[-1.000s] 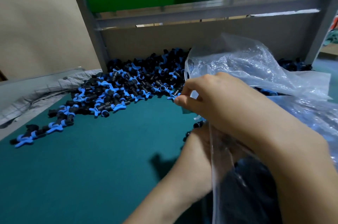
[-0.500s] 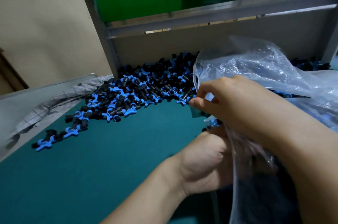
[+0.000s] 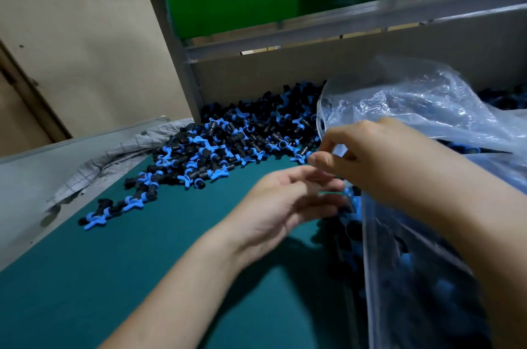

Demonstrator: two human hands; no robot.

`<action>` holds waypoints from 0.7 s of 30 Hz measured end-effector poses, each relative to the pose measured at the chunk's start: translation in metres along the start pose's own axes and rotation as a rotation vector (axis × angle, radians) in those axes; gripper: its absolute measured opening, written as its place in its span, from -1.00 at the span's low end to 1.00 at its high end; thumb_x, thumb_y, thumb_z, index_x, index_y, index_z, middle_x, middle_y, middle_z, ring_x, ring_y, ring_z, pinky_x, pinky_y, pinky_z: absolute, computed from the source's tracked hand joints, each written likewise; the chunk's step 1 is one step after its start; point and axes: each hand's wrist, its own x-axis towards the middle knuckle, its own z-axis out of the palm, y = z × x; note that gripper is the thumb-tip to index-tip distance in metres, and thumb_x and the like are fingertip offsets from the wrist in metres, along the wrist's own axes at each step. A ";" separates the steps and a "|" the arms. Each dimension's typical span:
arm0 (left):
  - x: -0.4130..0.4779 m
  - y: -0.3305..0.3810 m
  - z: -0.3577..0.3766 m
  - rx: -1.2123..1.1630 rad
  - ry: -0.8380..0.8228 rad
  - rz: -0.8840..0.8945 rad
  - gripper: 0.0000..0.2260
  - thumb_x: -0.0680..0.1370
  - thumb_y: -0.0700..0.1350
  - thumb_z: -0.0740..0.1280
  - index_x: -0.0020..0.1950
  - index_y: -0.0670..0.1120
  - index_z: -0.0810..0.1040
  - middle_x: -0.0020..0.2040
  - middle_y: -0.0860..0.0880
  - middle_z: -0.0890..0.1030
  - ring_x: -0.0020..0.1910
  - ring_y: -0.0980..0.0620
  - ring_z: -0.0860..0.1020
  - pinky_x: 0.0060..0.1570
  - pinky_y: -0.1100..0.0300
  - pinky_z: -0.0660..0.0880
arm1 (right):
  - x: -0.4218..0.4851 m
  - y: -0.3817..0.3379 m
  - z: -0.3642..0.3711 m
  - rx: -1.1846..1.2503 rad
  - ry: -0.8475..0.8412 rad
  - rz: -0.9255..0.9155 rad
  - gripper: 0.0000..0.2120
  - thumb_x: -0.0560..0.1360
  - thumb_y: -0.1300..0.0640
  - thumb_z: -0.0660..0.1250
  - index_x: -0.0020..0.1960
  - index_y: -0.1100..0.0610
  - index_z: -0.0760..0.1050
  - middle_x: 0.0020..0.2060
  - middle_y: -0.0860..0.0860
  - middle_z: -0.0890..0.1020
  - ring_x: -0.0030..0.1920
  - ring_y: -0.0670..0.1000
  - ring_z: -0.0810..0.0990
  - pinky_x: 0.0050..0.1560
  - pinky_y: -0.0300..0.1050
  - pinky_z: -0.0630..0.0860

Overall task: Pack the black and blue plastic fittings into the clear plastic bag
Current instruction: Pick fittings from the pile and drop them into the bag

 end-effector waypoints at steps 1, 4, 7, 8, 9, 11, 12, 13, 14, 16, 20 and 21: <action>0.007 0.001 -0.022 0.160 0.160 0.033 -0.78 0.60 -0.33 0.22 0.00 -0.12 0.63 -0.03 -0.09 0.70 -0.13 0.05 0.65 -0.17 0.31 0.56 | 0.000 0.001 0.000 0.003 -0.005 0.000 -0.70 0.39 -0.33 0.04 -0.16 -0.16 0.40 -0.35 -0.12 0.50 -0.31 -0.15 0.39 -0.23 -0.09 0.33; 0.033 -0.001 -0.101 0.856 0.573 -0.008 -0.78 0.63 -0.22 0.21 0.22 -0.07 0.56 0.09 -0.04 0.63 -0.08 0.05 0.56 -0.20 0.33 0.48 | 0.000 0.002 0.001 -0.007 -0.005 0.011 -0.70 0.45 -0.34 0.07 -0.14 -0.16 0.42 -0.29 -0.10 0.53 -0.26 -0.09 0.44 -0.27 -0.09 0.33; 0.049 -0.009 -0.174 1.295 0.747 -0.218 -0.68 0.65 -0.21 0.14 0.41 -0.11 0.42 0.26 -0.12 0.48 0.22 -0.11 0.44 0.18 0.04 0.43 | 0.000 0.004 0.002 0.003 -0.028 0.015 -0.71 0.53 -0.29 0.15 -0.09 -0.12 0.49 -0.29 -0.11 0.52 -0.26 -0.18 0.41 -0.31 -0.12 0.33; 0.052 -0.011 -0.191 1.429 0.770 -0.281 -0.66 0.65 -0.20 0.13 0.44 -0.11 0.38 0.33 -0.15 0.41 0.30 -0.15 0.36 0.27 -0.03 0.36 | 0.000 0.005 0.003 0.007 -0.033 0.018 -0.71 0.54 -0.28 0.16 -0.06 -0.10 0.51 -0.28 -0.10 0.54 -0.24 -0.14 0.46 -0.30 -0.11 0.36; 0.055 -0.012 -0.204 1.548 0.779 -0.327 -0.65 0.65 -0.17 0.13 0.45 -0.11 0.36 0.37 -0.16 0.36 0.33 -0.17 0.31 0.30 -0.06 0.32 | -0.001 0.006 0.004 0.010 -0.034 0.023 -0.70 0.55 -0.28 0.16 -0.04 -0.10 0.54 -0.26 -0.09 0.56 -0.21 -0.07 0.50 -0.27 -0.10 0.40; 0.062 -0.013 -0.215 1.722 0.766 -0.379 -0.66 0.66 -0.12 0.12 0.44 -0.09 0.36 0.37 -0.16 0.33 0.32 -0.18 0.28 0.29 -0.07 0.31 | 0.000 0.007 0.005 0.012 -0.034 0.028 -0.70 0.55 -0.28 0.16 -0.02 -0.11 0.55 -0.22 -0.07 0.58 -0.15 0.01 0.55 -0.24 -0.08 0.43; 0.066 -0.014 -0.216 1.776 0.760 -0.383 -0.66 0.65 -0.11 0.12 0.43 -0.09 0.36 0.36 -0.17 0.33 0.32 -0.19 0.28 0.28 -0.06 0.30 | 0.000 0.007 0.006 0.013 -0.034 0.029 -0.70 0.55 -0.28 0.16 -0.01 -0.11 0.55 -0.21 -0.06 0.59 -0.13 0.03 0.55 -0.24 -0.08 0.42; 0.069 -0.015 -0.216 1.824 0.761 -0.377 -0.67 0.65 -0.11 0.13 0.42 -0.09 0.36 0.36 -0.17 0.33 0.31 -0.18 0.28 0.27 -0.06 0.30 | 0.000 0.008 0.006 0.015 -0.034 0.030 -0.70 0.56 -0.28 0.17 -0.01 -0.11 0.55 -0.20 -0.06 0.59 -0.12 0.04 0.55 -0.24 -0.08 0.42; 0.072 -0.017 -0.216 1.863 0.768 -0.373 -0.68 0.65 -0.11 0.14 0.40 -0.09 0.37 0.36 -0.16 0.34 0.31 -0.18 0.28 0.27 -0.05 0.30 | 0.000 0.008 0.006 0.018 -0.036 0.032 -0.70 0.56 -0.27 0.17 0.00 -0.11 0.55 -0.21 -0.06 0.59 -0.12 0.04 0.56 -0.25 -0.09 0.43; 0.074 -0.020 -0.214 1.931 0.781 -0.341 -0.71 0.63 -0.16 0.18 0.36 -0.10 0.38 0.35 -0.15 0.36 0.30 -0.17 0.29 0.26 -0.04 0.31 | 0.000 0.010 0.007 0.021 -0.040 0.039 -0.71 0.57 -0.27 0.17 0.00 -0.11 0.55 -0.23 -0.08 0.58 -0.14 0.00 0.55 -0.28 -0.14 0.41; 0.067 -0.028 -0.213 1.964 0.777 -0.279 -0.73 0.57 -0.28 0.22 0.26 -0.10 0.38 0.24 -0.11 0.46 0.22 -0.14 0.36 0.23 -0.01 0.32 | -0.002 0.011 0.007 0.025 -0.046 0.044 -0.71 0.57 -0.27 0.16 -0.01 -0.12 0.55 -0.28 -0.10 0.55 -0.17 -0.06 0.52 -0.33 -0.27 0.35; 0.064 -0.028 -0.211 1.949 0.779 -0.282 -0.73 0.57 -0.28 0.21 0.26 -0.11 0.38 0.23 -0.11 0.47 0.22 -0.14 0.36 0.23 -0.01 0.32 | -0.002 0.011 0.007 0.028 -0.047 0.044 -0.71 0.57 -0.27 0.16 -0.01 -0.12 0.55 -0.27 -0.09 0.56 -0.16 -0.05 0.53 -0.33 -0.27 0.35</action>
